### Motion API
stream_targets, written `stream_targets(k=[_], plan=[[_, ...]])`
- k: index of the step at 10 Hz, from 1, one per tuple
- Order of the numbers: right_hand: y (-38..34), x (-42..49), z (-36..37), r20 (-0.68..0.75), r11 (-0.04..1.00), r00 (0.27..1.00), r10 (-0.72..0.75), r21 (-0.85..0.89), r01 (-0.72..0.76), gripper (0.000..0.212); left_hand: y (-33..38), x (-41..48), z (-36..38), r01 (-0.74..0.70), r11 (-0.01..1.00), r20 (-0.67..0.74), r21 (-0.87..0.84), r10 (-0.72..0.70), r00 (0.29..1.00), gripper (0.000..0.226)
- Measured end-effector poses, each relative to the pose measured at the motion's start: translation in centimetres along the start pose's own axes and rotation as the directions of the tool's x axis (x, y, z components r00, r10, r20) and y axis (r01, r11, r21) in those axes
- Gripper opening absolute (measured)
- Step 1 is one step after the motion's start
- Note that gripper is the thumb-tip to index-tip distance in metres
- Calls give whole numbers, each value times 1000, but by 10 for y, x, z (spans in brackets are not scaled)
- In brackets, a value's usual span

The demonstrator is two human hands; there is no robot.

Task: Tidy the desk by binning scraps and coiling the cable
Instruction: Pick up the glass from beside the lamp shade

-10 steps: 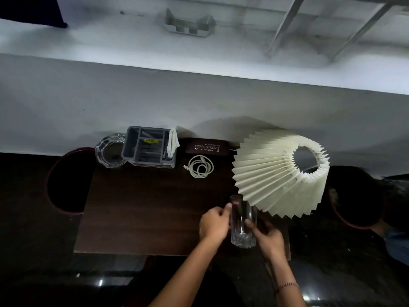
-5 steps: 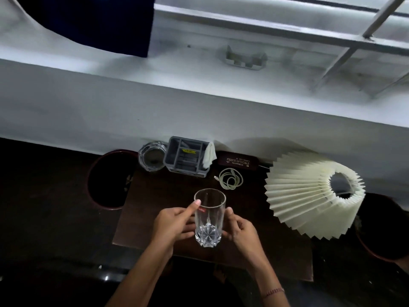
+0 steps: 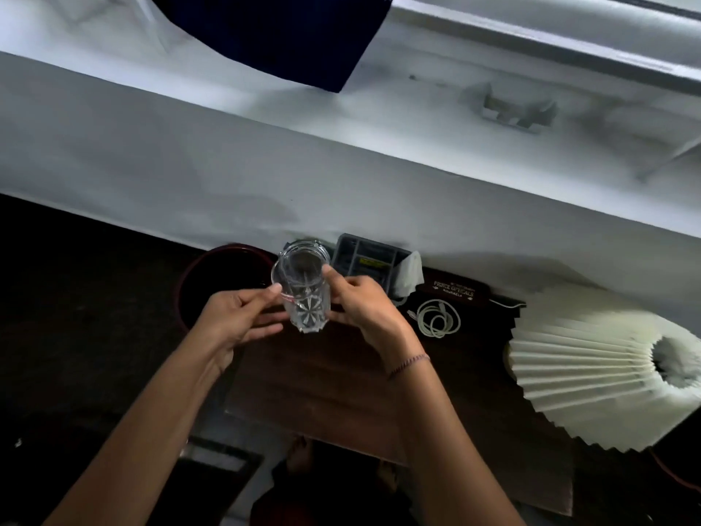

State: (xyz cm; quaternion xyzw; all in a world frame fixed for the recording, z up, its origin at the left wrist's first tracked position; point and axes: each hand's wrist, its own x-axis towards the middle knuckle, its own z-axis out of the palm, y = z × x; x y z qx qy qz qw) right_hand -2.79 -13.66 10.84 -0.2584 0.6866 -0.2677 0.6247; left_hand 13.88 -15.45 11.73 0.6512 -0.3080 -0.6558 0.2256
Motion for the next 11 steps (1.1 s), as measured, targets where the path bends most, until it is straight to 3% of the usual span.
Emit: stream_targets(k=[1,2,5,7,9,10,11], plan=[[-17,23,7,-58,999,998,-34,-39,32,57,13,25,-9,-23,1000,9,3,23,1000,13],[-26,44,9,-102,993,993,-67,-106,56,39,23,49,-13,-35,999,61,13,34,998,10],[-43,74,10,-130,918,985,-113,-392,54,18,40,94,-7,11,996,103,-87,-2,995,8],[-37,83,14,-125,913,991,-55,-407,0,22,35,109,-5,72,997,61,-16,-71,996,24],[-36,88,17,-151,899,987,-48,-438,-23,22,42,116,-4,111,990,-5,84,-111,994,11],[-37,84,15,-155,899,987,-41,-437,-31,23,42,115,-2,83,988,-26,131,-80,996,7],[-35,59,12,-232,882,959,-163,-469,37,30,38,101,-4,-18,922,-148,387,82,986,32]])
